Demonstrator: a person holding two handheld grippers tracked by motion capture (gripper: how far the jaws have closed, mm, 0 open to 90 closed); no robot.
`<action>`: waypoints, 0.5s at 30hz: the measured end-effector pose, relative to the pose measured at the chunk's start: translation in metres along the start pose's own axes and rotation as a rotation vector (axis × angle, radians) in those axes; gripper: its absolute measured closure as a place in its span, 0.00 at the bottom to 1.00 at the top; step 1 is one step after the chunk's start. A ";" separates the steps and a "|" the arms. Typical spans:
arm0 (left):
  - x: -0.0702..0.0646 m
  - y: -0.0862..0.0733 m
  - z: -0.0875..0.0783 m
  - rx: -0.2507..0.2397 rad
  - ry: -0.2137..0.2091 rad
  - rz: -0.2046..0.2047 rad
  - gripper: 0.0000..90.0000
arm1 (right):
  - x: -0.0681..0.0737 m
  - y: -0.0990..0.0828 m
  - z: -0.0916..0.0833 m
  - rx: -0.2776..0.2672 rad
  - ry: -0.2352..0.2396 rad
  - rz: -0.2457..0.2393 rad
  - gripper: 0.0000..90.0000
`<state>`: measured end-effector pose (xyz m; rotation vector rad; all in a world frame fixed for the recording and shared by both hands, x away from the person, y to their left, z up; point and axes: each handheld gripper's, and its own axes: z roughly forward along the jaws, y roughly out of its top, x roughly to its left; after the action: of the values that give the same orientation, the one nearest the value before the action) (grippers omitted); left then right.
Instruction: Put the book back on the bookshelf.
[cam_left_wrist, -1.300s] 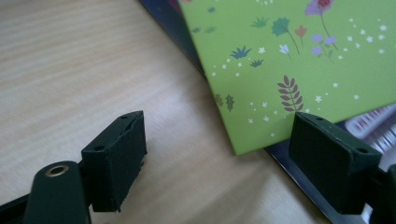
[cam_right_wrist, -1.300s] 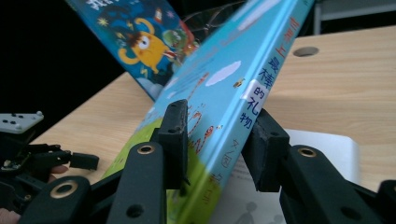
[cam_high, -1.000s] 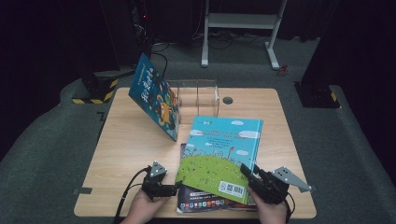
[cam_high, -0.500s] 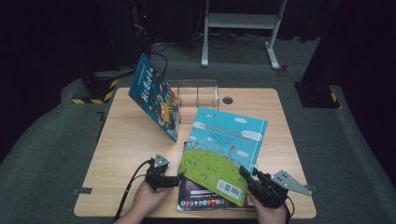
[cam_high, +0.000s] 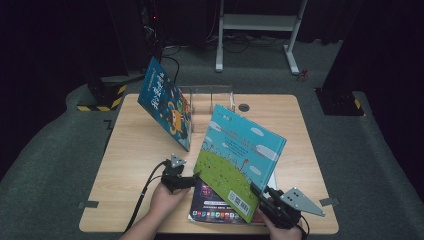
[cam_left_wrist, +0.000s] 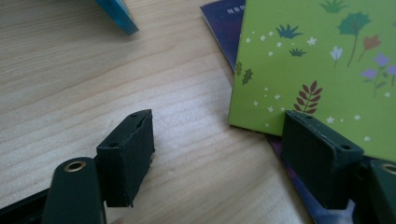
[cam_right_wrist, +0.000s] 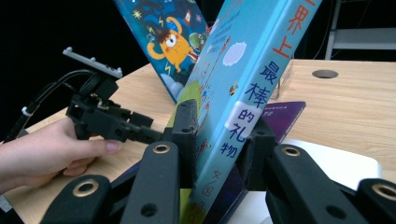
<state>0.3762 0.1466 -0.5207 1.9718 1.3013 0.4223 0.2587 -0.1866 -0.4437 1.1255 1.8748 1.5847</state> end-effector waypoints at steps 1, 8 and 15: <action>0.000 0.001 0.000 0.002 0.005 0.004 0.30 | 0.001 0.000 0.000 0.001 0.000 -0.002 0.81; 0.002 0.008 0.006 0.007 0.012 0.008 0.33 | 0.012 -0.003 0.002 0.003 -0.012 -0.045 0.82; 0.004 0.010 0.009 -0.001 0.013 -0.007 0.38 | 0.019 -0.005 0.005 -0.003 -0.031 -0.061 0.82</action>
<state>0.3908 0.1445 -0.5202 1.9661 1.3152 0.4337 0.2498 -0.1685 -0.4463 1.0750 1.8685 1.5276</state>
